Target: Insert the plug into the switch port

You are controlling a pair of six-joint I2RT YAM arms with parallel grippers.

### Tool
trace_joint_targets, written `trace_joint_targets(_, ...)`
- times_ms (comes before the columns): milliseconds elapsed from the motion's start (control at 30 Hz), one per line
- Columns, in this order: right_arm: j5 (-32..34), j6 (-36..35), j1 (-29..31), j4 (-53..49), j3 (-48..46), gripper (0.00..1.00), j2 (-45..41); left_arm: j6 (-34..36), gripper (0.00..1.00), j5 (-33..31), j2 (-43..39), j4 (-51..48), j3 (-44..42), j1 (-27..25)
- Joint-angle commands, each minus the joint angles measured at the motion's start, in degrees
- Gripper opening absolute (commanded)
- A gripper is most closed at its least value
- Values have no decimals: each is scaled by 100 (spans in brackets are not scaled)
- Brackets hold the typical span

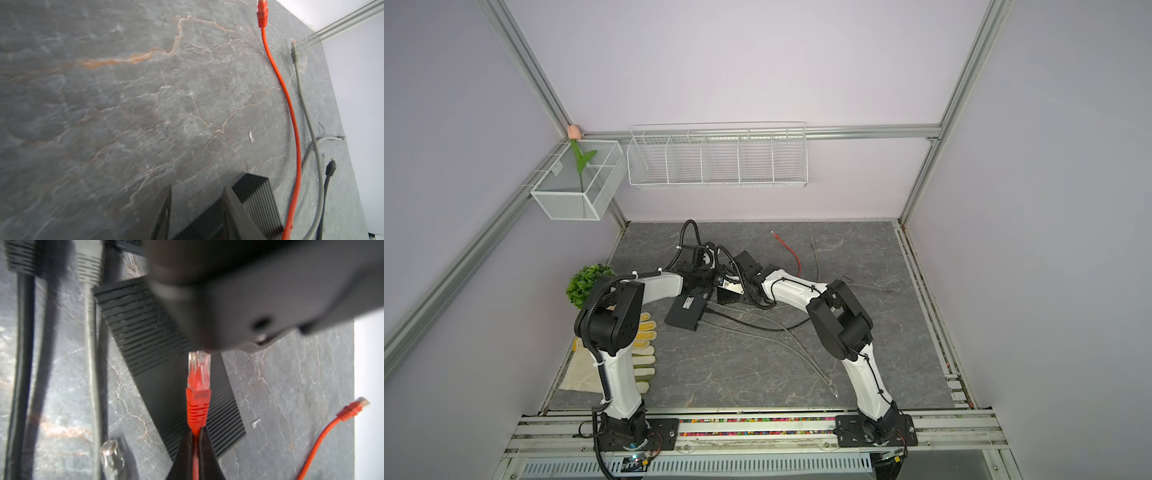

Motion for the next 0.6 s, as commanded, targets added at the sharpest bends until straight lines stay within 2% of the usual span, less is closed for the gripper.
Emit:
trace_joint_targets(0,197,111,-87,-15,-201,7,-279,-90,41,-97,-375,52,-122,150)
trace_joint_targets(267,187,407,25,-224,-689,7,-1089,-92,41,-68,-495,84,-216,268)
trace_joint_targets(567,8,562,70,-608,-606,7,-636,-109,41,-24,-421,156,-266,268)
